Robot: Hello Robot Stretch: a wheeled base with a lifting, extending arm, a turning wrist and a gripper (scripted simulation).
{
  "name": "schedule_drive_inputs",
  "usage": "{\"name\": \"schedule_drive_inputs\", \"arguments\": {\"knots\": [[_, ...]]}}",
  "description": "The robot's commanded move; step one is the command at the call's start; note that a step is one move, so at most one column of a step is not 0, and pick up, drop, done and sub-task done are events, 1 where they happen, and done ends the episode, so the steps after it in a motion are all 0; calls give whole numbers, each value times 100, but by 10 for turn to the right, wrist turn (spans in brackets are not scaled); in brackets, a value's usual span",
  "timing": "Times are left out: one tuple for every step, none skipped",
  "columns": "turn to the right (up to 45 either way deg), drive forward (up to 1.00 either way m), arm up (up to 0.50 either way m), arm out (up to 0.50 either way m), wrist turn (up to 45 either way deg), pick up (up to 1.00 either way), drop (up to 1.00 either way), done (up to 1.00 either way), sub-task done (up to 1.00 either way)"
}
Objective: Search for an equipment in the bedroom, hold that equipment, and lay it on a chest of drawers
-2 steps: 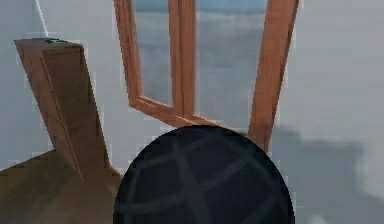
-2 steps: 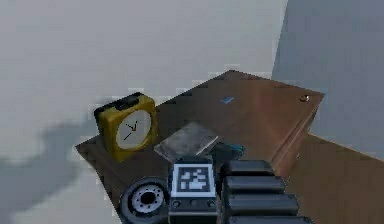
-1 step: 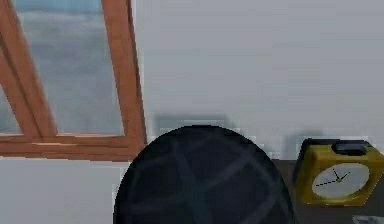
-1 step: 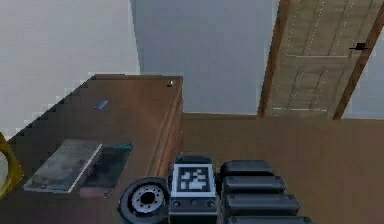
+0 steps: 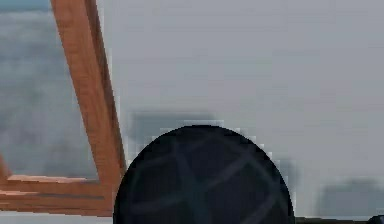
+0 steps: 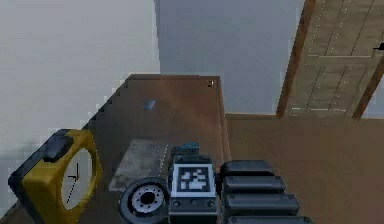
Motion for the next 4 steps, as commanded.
{"name": "schedule_drive_inputs", "arguments": {"knots": [[450,0,0,0,0,0,0,0,0],[450,0,0,0,0,0,0,0,0],[450,0,0,0,0,0,0,0,0],[420,0,0,0,0,0,0,0,0]]}}
